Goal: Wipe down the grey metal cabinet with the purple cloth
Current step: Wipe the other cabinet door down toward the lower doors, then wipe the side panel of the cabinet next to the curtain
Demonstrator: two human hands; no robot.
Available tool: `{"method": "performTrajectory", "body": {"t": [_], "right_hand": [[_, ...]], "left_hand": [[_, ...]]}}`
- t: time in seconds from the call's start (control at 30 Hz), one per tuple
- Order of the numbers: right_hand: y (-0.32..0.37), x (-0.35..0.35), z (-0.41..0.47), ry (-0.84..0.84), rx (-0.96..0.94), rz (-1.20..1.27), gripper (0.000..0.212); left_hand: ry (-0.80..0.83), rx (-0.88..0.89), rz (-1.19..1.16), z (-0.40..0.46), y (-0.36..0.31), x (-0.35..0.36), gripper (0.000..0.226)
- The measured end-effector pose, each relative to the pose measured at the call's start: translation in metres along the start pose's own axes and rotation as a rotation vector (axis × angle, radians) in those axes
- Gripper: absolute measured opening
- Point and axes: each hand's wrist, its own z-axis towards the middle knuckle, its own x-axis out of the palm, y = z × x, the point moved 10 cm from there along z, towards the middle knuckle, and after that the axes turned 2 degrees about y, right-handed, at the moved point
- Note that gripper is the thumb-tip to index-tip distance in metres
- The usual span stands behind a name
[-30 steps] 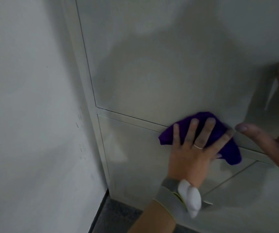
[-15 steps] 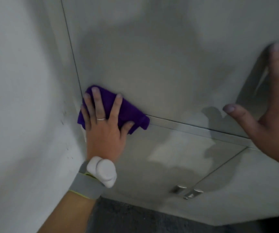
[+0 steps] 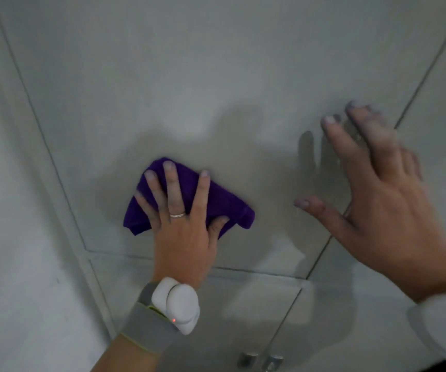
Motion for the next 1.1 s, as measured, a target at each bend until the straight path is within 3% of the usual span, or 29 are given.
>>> {"method": "performTrajectory", "body": {"t": [0.33,0.67,0.77,0.9,1.0,1.1], "right_hand": [[-0.058,-0.154,0.095,-0.184,-0.023,-0.071,0.073],[-0.105,-0.276,0.168,-0.223,0.179,-0.124,0.072],[-0.111,-0.302,0.19,-0.192,0.24,-0.117,0.074],[-0.111,-0.337,0.213,-0.247,0.31,-0.037,0.069],[-0.113,-0.342,0.221,-0.263,0.404,0.26,0.059],[-0.106,-0.331,0.225,-0.259,0.493,0.656,0.048]], "left_hand": [[-0.119,0.259,0.016,0.185,-0.13,-0.097,0.061],[-0.197,0.263,-0.157,0.355,-0.205,-0.216,0.044],[-0.178,0.204,-0.433,0.382,-0.21,-0.25,0.039],[-0.119,0.278,-0.994,0.382,-0.227,-0.296,0.025],[0.055,0.191,-1.361,0.376,-0.236,-0.302,0.021],[0.253,0.068,-1.681,0.364,-0.252,-0.296,0.03]]}}
